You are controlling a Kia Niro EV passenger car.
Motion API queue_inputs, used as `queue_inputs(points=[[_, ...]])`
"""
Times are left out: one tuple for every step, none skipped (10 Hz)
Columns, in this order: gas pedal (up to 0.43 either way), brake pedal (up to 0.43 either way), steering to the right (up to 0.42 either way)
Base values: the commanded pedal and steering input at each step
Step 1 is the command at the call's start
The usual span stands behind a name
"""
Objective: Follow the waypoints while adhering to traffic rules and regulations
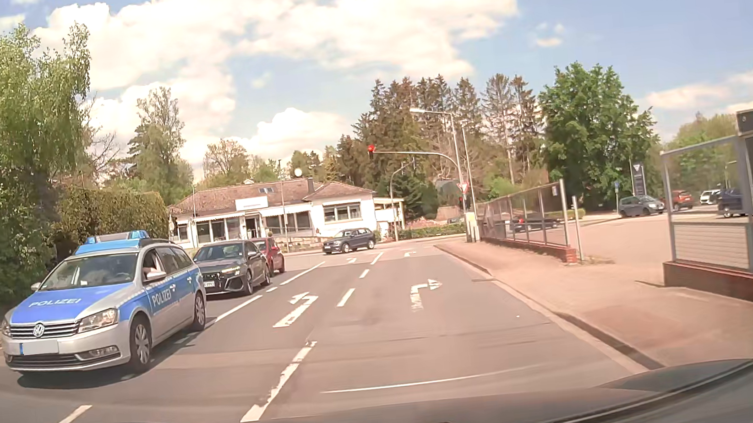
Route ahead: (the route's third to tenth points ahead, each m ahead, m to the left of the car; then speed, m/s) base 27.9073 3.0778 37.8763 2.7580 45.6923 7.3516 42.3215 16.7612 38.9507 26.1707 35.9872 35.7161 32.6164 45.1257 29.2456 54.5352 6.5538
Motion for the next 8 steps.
queue_inputs(points=[[0.000, 0.000, -0.068], [0.000, 0.000, -0.068], [0.000, 0.000, -0.070], [0.000, 0.000, -0.070], [0.000, 0.000, -0.070], [0.000, 0.000, -0.070], [0.000, 0.000, -0.069], [0.000, 0.000, -0.061]])
